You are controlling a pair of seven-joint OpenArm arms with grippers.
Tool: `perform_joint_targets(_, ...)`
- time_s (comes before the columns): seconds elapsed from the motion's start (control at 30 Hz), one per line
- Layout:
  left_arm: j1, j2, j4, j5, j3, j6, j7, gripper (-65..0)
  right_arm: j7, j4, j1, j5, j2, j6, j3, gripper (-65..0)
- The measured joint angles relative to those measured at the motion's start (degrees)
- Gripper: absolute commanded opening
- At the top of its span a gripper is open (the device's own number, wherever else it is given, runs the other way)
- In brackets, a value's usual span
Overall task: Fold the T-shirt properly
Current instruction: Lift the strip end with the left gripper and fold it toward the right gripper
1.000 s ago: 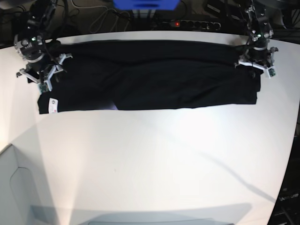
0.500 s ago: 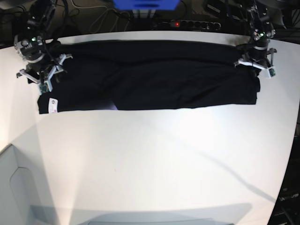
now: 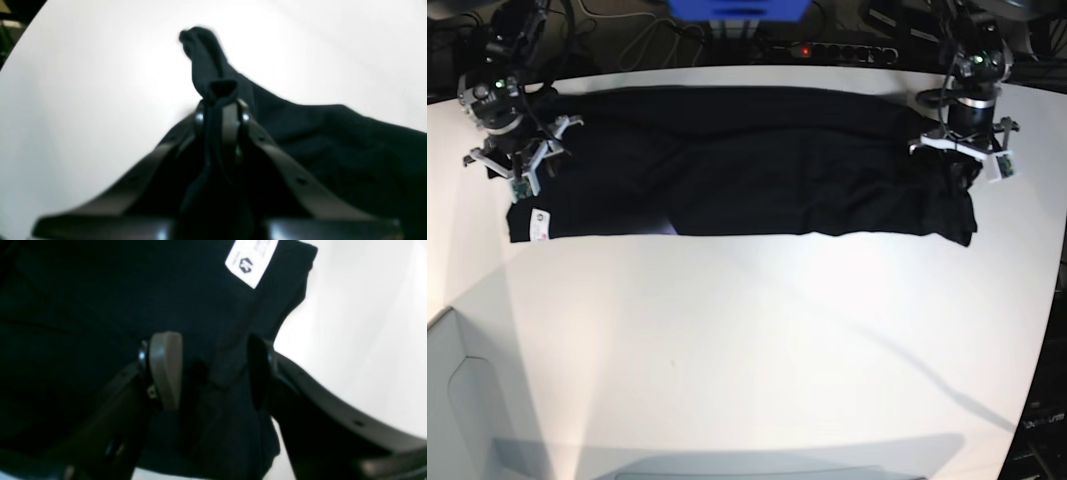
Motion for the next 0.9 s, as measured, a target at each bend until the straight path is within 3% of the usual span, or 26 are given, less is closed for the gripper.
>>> perform_joint_targets(0.13, 0.7, -0.2, 0.7, 0.2, 4.2, 0.2, -0.9, -65.0, 0.3, 0.0, 0.0, 0.0, 0.0, 0.0, 0.0, -32.9)
perform_joint_targets(0.57, 2.1, -0.9, 1.6, 0.1, 27.8, 0.3, -1.2, -65.0, -0.3, 0.0, 1.5, 0.0, 0.0, 0.0, 0.3, -32.9)
perform_joint_targets(0.8, -2.4, -1.0, 1.1, 0.2, 42.2, 0.4, -0.9, -65.0, -0.2, 0.0, 1.6, 0.0, 0.0, 0.0, 0.2, -32.9)
perform_joint_targets(0.9, -4.4, -0.8, 0.9, 3.8, 46.1, 0.4, -0.7, -65.0, -0.2, 0.0, 1.6, 0.0, 0.0, 0.0, 0.2, -32.9)
